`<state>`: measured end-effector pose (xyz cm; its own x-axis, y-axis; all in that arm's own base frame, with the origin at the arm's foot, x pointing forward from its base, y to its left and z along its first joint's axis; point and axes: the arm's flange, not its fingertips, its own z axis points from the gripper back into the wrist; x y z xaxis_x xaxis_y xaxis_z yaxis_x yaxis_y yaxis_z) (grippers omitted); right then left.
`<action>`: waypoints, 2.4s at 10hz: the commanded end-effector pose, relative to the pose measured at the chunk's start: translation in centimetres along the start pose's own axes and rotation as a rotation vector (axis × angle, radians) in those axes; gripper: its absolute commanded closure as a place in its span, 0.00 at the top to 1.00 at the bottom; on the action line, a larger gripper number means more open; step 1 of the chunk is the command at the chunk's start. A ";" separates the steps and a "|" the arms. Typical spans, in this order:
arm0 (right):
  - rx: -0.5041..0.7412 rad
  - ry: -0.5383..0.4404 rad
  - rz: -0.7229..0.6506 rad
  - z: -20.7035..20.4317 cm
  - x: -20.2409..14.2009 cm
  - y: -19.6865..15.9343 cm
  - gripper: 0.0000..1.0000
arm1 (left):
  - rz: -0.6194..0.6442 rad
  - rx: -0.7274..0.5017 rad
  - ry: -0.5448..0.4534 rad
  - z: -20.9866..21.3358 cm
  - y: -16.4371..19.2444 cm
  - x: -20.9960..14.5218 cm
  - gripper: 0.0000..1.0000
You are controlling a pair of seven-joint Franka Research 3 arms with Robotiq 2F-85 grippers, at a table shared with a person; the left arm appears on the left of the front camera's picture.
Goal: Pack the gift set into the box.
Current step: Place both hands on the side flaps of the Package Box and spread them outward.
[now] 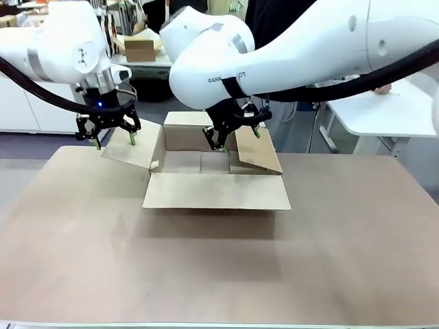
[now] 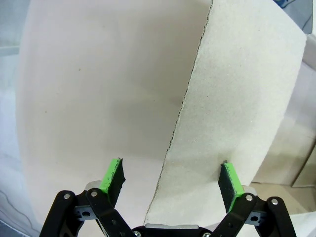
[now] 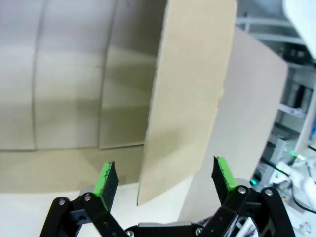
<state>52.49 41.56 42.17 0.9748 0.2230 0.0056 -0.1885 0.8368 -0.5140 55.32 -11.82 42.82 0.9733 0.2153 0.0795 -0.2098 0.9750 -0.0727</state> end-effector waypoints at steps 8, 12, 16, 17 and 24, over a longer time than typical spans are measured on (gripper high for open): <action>-0.272 -0.034 -0.088 -3.3 1.6 -1.1 1.00 | 0.015 0.020 -0.002 0.2 -0.1 -0.1 1.00; -0.180 -0.031 -0.163 -0.7 0.8 -8.7 1.00 | 0.015 0.020 -0.002 0.2 -0.1 -0.1 1.00; -0.034 0.008 -0.260 -1.8 -0.5 -14.8 1.00 | 0.015 0.020 -0.002 0.2 -0.1 -0.1 1.00; -0.009 0.027 -0.287 -3.1 -0.9 -15.8 1.00 | 0.015 0.020 -0.002 0.2 -0.1 -0.1 1.00; 0.373 0.054 -0.417 -11.1 -5.4 -21.9 1.00 | 0.015 0.020 -0.002 0.2 -0.1 -0.1 1.00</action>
<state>54.33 18.47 44.58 0.9776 -0.1888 0.0927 0.2050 0.9537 -0.2199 55.34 -11.81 42.86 0.9732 0.2155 0.0799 -0.2099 0.9750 -0.0729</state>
